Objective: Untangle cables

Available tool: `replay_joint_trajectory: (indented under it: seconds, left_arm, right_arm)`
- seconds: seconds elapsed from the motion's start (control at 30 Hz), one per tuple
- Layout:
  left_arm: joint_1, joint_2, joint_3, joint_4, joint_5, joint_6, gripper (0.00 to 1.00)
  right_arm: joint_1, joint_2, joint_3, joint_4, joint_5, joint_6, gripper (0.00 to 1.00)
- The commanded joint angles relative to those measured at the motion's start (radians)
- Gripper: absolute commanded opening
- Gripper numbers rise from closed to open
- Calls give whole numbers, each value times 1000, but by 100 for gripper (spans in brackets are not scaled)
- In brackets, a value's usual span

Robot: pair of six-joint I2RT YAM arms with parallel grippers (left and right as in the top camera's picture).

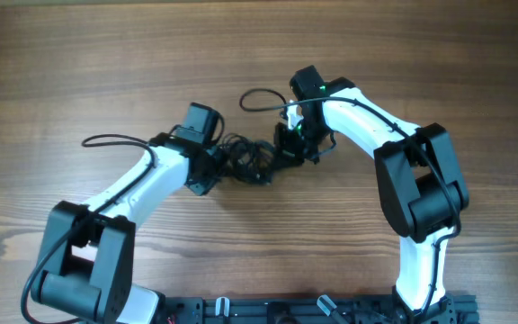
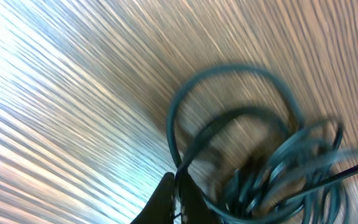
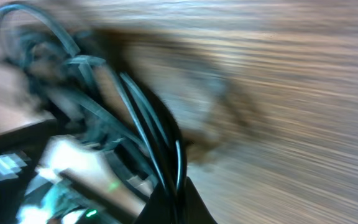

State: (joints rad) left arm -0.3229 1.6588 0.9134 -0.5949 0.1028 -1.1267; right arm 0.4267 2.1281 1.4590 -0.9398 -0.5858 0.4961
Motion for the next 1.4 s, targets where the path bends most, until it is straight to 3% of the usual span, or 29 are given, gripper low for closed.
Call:
replay_joint_trajectory:
  seconds: [0.0, 0.3, 0.57, 0.7, 0.83, 1.0, 1.03, 1.07, 1.1, 1.13, 1.23, 1.33, 1.37]
  left_arm:
    - [74, -8, -6, -39, -51, 126, 4]
    - [174, -177, -6, -46, -40, 204, 4]
    - [193, -273, -6, -46, 17, 204, 4]
    - [193, -273, -6, -46, 27, 204, 4]
    - [193, -273, -6, -50, 36, 204, 4]
    - [193, -273, -6, -50, 46, 204, 4]
    - [193, -273, -6, -50, 46, 204, 4]
    - [192, -273, -6, -51, 46, 204, 4]
    - [192, -273, -6, -52, 46, 204, 4]
    - [192, -273, -6, -54, 46, 204, 4]
    - [192, -273, -6, -64, 46, 203, 4]
    - [191, -273, -6, -69, 51, 204, 4]
    - [189, -273, -6, -68, 69, 203, 7]
  right_arm:
    - [-8, 21, -5, -54, 290, 31, 4]
    - [-17, -41, 51, -81, 278, -37, 4]
    - [-9, -305, 101, 2, 177, -222, 4]
    - [3, -398, 101, -2, 355, -237, 4]
    - [41, -409, 100, -65, 613, -143, 4]
    - [111, -409, 100, -42, 600, -81, 4]
    - [130, -409, 100, -17, 528, -112, 8]
    - [148, -409, 100, 8, 432, -166, 27]
    - [161, -409, 100, 24, 342, -216, 57]
    - [169, -409, 100, 33, 303, -239, 73]
    - [171, -409, 100, 23, 316, -265, 75]
    - [164, -409, 100, -1, 433, -242, 61]
    - [157, -409, 100, -21, 536, -144, 60]
